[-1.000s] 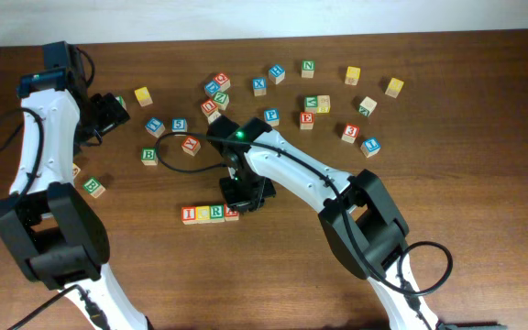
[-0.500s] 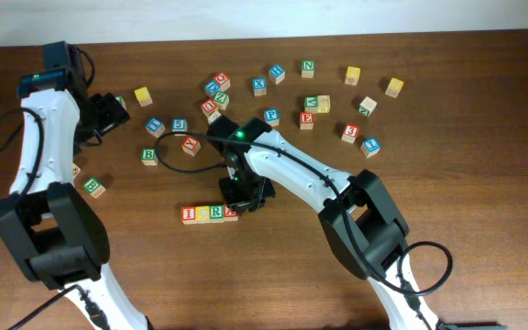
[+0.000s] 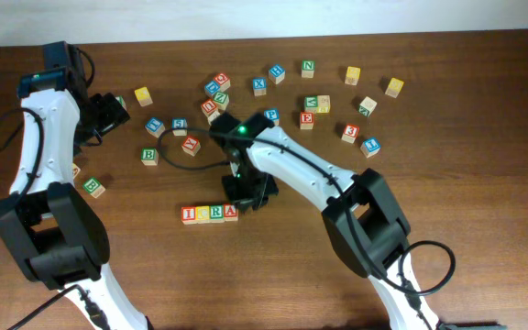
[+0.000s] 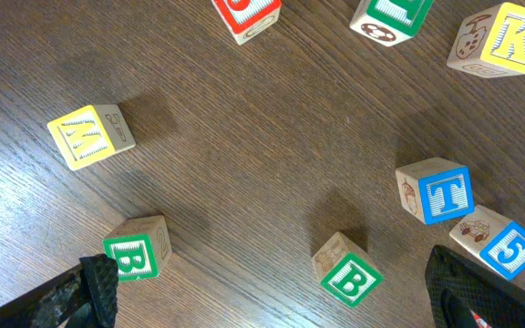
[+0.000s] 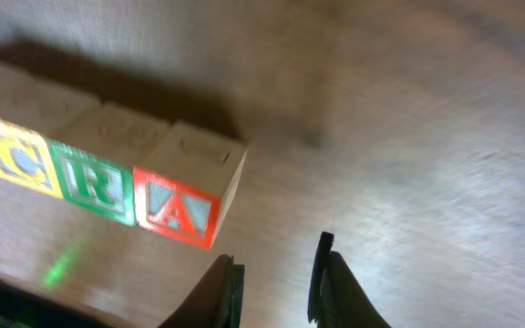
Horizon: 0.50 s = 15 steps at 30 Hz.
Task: Spell out ICRA
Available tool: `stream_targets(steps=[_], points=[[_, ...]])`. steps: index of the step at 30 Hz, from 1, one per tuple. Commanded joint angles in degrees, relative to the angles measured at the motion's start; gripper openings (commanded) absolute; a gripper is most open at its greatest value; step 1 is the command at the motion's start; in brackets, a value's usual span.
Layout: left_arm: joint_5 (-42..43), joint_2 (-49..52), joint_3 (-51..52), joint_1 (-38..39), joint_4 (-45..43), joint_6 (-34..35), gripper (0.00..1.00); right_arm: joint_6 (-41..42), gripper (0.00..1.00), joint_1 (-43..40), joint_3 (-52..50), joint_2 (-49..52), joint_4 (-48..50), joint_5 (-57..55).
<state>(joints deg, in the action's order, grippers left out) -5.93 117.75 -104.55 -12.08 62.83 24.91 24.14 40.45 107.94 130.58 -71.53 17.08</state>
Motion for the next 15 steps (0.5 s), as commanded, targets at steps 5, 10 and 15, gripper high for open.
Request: stream_targets(steps=[5, 10, 15], points=[[0.2, 0.4, -0.5, -0.5, 0.0, -0.1, 0.99, -1.4, 0.60, -8.1, 1.4, 0.9, -1.4, -2.3], [0.2, 0.4, -0.5, -0.5, 0.0, -0.1, 0.99, -1.4, 0.98, -9.5, 1.4, 0.9, -1.1, -2.8], [0.2, 0.4, -0.5, -0.5, 0.0, -0.1, 0.99, -1.4, 0.98, -9.4, 1.4, 0.9, 0.0, -2.7]])
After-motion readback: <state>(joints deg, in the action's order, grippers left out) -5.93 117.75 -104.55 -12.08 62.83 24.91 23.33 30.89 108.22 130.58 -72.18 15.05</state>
